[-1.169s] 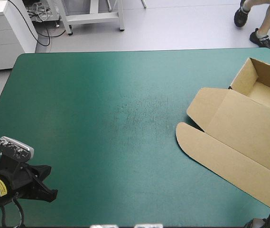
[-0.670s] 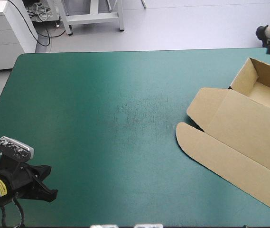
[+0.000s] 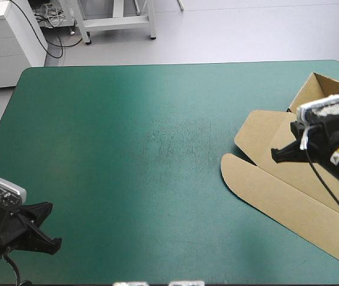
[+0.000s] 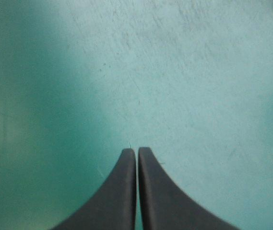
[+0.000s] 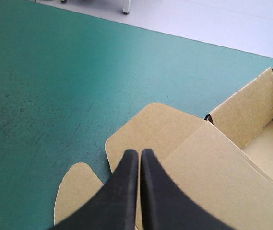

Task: Fold the box

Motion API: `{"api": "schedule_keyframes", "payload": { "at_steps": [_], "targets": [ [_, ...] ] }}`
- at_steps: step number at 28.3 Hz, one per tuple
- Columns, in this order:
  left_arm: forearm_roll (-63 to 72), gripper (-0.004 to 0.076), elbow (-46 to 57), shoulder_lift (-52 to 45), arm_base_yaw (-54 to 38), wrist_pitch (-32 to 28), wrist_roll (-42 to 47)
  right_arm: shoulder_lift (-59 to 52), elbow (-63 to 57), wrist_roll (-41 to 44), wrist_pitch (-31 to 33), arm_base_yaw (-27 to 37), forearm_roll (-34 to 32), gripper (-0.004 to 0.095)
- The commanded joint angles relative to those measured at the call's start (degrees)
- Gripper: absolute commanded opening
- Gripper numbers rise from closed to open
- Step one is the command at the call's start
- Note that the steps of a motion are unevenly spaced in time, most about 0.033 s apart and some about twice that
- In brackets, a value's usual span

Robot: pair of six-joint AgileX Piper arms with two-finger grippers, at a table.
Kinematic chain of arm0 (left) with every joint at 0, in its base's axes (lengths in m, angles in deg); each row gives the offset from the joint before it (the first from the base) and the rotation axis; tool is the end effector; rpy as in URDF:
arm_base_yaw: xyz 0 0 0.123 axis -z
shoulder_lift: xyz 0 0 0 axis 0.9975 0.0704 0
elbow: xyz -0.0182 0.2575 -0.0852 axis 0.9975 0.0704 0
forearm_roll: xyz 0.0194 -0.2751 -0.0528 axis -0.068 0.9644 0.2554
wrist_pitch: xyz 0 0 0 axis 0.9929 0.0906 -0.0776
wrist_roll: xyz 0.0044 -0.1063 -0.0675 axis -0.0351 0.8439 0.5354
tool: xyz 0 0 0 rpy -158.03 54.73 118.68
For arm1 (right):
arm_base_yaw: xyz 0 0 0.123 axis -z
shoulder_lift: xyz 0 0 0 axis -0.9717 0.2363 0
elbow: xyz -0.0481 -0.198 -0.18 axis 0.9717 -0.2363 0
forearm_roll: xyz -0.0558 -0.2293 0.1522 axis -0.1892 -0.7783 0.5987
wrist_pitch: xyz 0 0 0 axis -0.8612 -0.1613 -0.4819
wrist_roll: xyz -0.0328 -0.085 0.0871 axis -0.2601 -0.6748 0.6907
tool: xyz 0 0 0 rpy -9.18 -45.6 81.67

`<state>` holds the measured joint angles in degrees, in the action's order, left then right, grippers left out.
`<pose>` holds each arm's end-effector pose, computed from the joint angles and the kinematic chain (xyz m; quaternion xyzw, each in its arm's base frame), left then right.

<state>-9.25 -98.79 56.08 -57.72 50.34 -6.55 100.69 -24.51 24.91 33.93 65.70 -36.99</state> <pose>0.1101 -0.0485 0.3571 0.1959 0.8844 -0.0746 0.4170 0.2316 0.0435 0.4087 -0.1363 0.8315 0.0124 0.5384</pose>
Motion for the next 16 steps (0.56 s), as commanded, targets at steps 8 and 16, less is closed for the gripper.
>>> {"api": "schedule_keyframes", "payload": {
  "at_steps": [8,16],
  "targets": [
    [-0.2,-0.0008,10.8,-12.2,0.3,-14.3,0.0,-21.4,-20.7,-1.2,-6.8,-0.1,0.6,-0.0002],
    [-0.2,-0.0008,19.0,-22.1,0.3,-16.8,0.0,-30.9,-31.4,1.4,-7.3,-0.1,0.0,-0.0002]
  ]
}}
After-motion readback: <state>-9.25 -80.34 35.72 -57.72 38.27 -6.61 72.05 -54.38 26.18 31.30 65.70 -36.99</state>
